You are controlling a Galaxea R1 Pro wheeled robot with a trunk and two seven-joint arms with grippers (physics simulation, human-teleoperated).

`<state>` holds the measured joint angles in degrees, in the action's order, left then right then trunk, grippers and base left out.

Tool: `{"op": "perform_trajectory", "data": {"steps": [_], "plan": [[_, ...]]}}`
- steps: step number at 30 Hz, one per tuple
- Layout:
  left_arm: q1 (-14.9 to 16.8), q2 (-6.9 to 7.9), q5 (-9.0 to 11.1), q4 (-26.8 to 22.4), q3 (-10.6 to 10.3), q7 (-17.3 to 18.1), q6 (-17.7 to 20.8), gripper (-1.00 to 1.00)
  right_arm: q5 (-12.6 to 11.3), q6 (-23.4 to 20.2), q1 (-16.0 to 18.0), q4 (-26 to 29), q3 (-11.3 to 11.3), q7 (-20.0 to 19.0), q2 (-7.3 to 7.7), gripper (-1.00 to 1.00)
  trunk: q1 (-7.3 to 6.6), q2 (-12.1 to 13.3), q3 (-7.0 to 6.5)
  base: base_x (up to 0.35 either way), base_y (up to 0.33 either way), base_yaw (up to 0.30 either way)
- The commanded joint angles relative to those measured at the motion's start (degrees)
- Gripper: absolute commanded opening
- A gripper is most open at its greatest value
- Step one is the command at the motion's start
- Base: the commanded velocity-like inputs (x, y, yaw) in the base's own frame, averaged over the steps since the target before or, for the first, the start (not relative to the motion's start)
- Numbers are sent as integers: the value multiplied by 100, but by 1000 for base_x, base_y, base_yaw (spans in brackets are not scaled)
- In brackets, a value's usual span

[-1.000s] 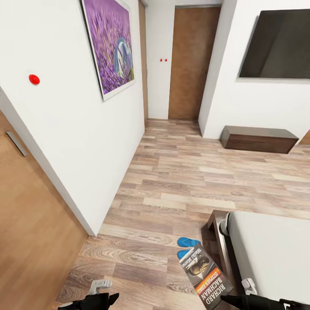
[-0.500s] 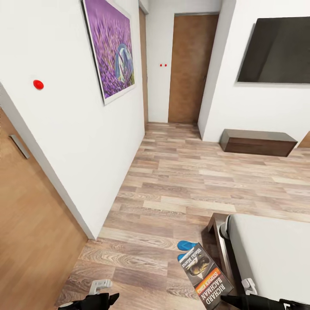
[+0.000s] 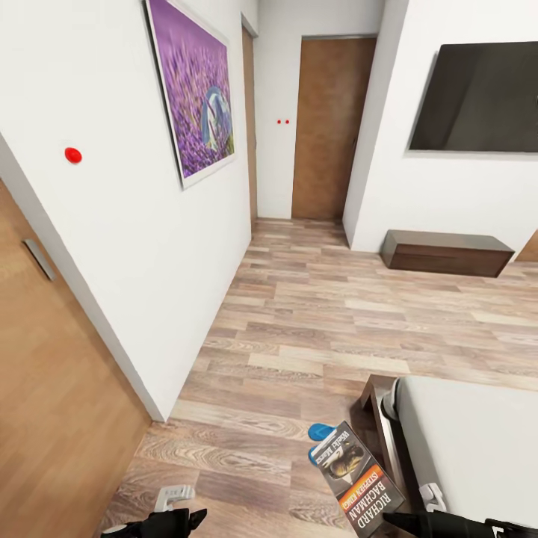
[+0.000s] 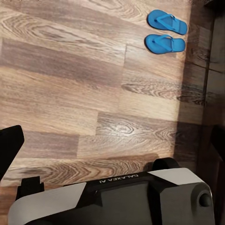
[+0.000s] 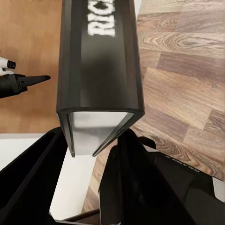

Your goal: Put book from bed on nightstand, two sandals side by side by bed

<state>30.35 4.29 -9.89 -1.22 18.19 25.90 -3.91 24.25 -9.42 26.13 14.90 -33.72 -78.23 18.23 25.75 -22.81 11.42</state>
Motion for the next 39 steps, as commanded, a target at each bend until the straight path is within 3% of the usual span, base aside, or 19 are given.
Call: {"op": "perform_trajectory", "data": {"steps": [1,39], "plan": [[6,2,-60,4,41,12,-31,100,45,-60,6,4,-47,-29,-3,-100,3,-11,1,0,0,0],[4,2,-61,8,36,12,-31,100,45,-60,6,4,-47,-35,1,-100,3,-11,-353,0,0,0]]}}
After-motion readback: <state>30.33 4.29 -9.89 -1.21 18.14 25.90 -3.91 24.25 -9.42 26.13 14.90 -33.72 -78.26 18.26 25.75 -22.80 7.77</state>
